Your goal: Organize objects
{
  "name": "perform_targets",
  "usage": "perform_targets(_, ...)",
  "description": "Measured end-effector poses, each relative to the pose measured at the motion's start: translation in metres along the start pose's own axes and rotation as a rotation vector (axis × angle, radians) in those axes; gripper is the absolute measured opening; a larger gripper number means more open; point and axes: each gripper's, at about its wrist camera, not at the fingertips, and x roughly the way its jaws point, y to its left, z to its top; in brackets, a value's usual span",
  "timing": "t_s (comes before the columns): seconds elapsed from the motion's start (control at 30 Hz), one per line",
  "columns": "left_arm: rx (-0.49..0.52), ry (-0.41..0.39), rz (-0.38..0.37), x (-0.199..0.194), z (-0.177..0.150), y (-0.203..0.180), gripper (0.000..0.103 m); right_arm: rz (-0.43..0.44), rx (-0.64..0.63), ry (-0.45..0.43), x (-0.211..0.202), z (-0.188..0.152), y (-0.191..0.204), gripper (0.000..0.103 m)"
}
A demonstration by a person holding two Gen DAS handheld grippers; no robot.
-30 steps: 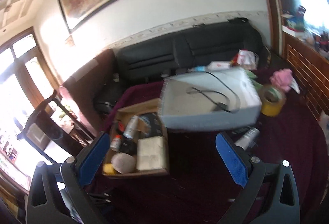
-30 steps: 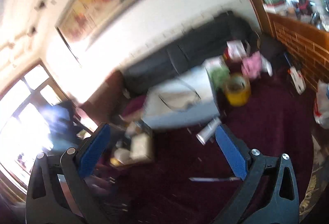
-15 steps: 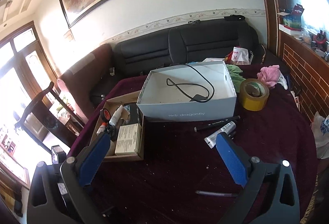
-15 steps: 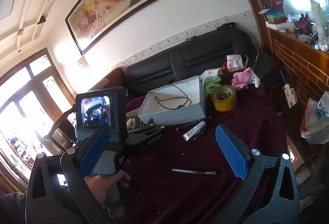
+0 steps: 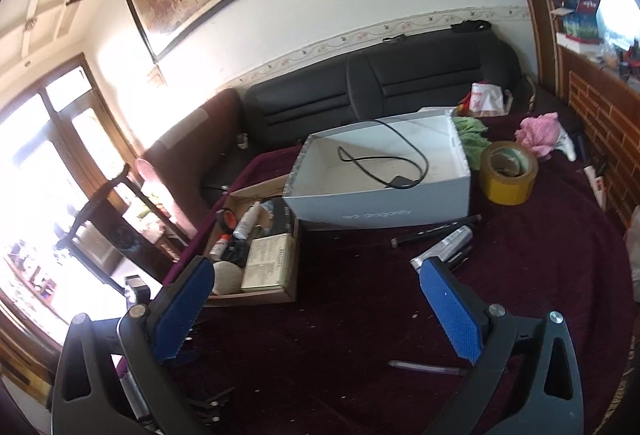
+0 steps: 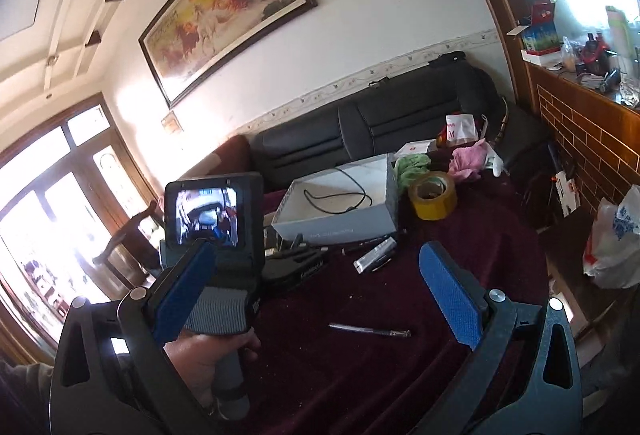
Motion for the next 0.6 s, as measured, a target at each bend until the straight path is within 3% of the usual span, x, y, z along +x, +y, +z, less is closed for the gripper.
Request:
perform_targets(0.17, -0.03, 0.009, 0.053, -0.014, -0.003, 0.015, 0.103, -0.06, -0.081, -0.085, -0.021, 0.0, 0.004, 0.103)
perform_targets(0.3, -0.112, -0.046, 0.032, -0.036, -0.005, 0.043, 0.103, -0.057, -0.119, -0.18, -0.054, -0.008, -0.001, 0.103)
perform_targets(0.53, -0.154, -0.095, -0.024, -0.05, 0.004, 0.062, 0.103, -0.074, 0.138, -0.019, -0.034, -0.031, -0.057, 0.103)
perform_targets(0.57, -0.168, -0.088, -0.058, -0.048, 0.006, 0.065, 0.103, -0.077, 0.144, -0.024, -0.034, -0.032, -0.059, 0.103)
perform_targets(0.6, -0.185, -0.063, -0.152, -0.045, 0.008, 0.07, 0.103, -0.086, 0.143, -0.032, -0.035, -0.033, -0.06, 0.103)
